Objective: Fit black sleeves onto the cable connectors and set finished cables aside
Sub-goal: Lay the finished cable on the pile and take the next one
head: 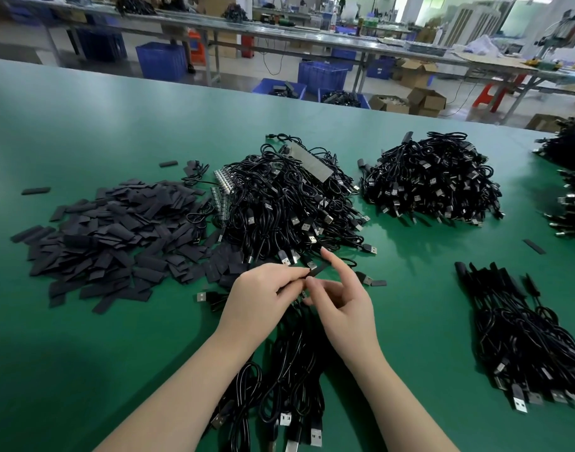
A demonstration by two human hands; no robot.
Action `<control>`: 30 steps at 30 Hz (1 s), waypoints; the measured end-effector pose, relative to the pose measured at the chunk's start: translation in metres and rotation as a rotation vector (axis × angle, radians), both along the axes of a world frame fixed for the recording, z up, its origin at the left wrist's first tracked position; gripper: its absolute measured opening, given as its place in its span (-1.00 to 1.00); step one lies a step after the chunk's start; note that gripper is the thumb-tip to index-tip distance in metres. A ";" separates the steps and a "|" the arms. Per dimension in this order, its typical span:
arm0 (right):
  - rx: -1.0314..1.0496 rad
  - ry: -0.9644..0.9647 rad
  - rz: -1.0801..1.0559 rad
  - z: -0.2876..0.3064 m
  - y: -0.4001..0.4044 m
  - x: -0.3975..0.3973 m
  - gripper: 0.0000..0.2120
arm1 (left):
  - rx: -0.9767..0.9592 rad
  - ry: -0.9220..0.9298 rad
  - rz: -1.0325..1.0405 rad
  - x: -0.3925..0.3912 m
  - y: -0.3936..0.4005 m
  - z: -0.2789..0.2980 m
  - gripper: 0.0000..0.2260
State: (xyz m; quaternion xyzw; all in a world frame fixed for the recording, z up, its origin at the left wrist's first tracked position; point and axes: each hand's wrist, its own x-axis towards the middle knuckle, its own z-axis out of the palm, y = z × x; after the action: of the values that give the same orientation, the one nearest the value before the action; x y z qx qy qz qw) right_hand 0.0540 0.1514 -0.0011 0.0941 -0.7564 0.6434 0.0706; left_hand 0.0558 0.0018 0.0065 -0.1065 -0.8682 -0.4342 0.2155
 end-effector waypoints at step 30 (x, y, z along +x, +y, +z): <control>-0.487 -0.221 -0.039 0.028 0.008 -0.011 -0.83 | 0.024 0.119 0.029 -0.002 -0.003 0.008 -0.60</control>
State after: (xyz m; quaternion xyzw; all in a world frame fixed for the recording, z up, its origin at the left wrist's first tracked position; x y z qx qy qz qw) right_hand 0.0432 0.1592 0.0266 -0.0112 -0.5841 0.8114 0.0207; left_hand 0.0534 -0.0010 0.0142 -0.1170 -0.8501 -0.4341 0.2743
